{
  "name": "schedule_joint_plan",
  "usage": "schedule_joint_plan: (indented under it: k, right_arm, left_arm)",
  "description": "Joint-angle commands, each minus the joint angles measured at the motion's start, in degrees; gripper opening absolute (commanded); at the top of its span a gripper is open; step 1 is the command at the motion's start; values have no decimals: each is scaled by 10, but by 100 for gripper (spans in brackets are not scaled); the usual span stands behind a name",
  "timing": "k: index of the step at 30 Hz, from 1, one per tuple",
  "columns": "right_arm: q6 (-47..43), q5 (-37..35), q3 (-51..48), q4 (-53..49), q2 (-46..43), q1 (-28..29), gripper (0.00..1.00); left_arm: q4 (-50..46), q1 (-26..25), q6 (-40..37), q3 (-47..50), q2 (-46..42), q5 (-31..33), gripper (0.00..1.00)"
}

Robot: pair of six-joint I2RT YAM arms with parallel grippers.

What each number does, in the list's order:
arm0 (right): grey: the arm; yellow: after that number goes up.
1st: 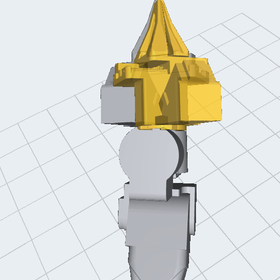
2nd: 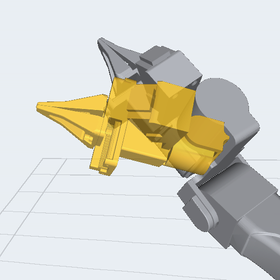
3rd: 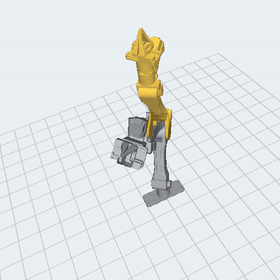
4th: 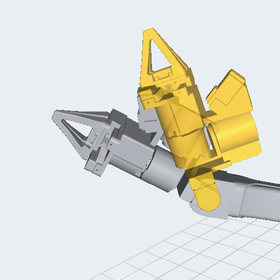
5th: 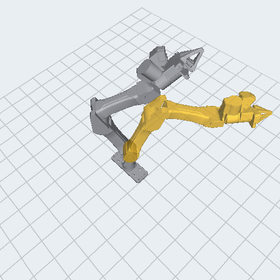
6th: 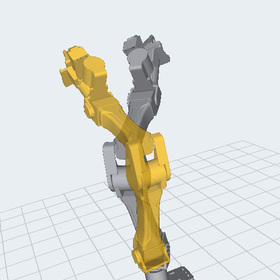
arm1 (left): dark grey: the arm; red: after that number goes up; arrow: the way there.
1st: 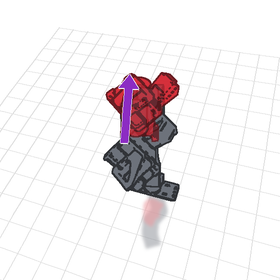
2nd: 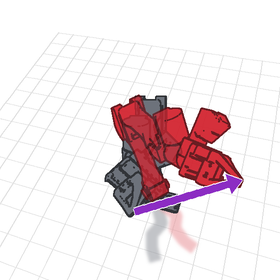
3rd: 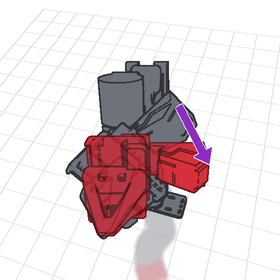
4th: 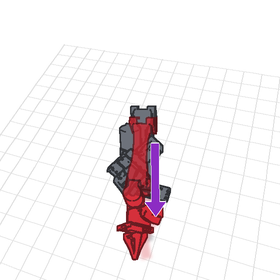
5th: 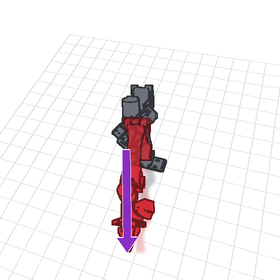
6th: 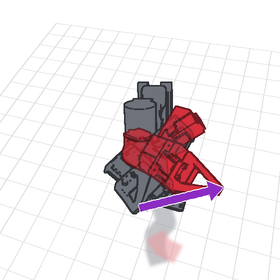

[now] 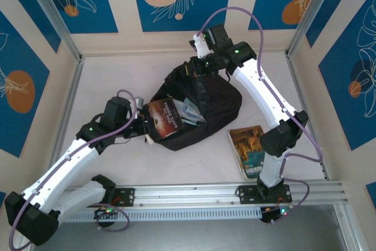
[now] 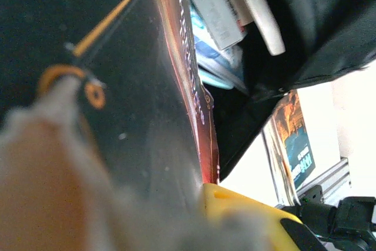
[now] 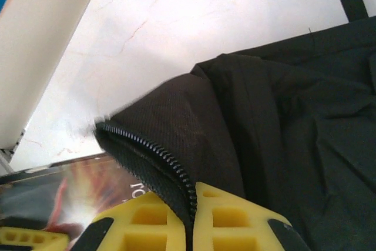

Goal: Pack the student bag
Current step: Place the book in the student bag.

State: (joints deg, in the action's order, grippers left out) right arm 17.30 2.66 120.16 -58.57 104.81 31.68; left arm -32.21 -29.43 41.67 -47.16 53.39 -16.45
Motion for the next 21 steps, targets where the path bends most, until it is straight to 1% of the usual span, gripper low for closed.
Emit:
schedule_joint_plan:
  k: [1, 5, 10, 13, 16, 21]
  right_arm:
    - [52, 42, 44, 14, -18, 6, 0]
    - [86, 72, 68, 15, -4, 8, 0]
    - [119, 87, 125, -7, 25, 14, 0]
    - [126, 94, 163, -21, 42, 18, 0]
    - [117, 86, 211, -57, 67, 25, 0]
    - [114, 91, 295, -109, 110, 28, 0]
  left_arm:
    - [68, 6, 34, 5, 6, -21, 0]
    - [133, 8, 74, -2, 32, -37, 0]
    - [245, 10, 152, 7, 67, -52, 0]
    - [273, 11, 177, 2, 87, -51, 0]
    - [311, 15, 195, -1, 94, -54, 0]
    - [274, 14, 188, -29, 125, -38, 0]
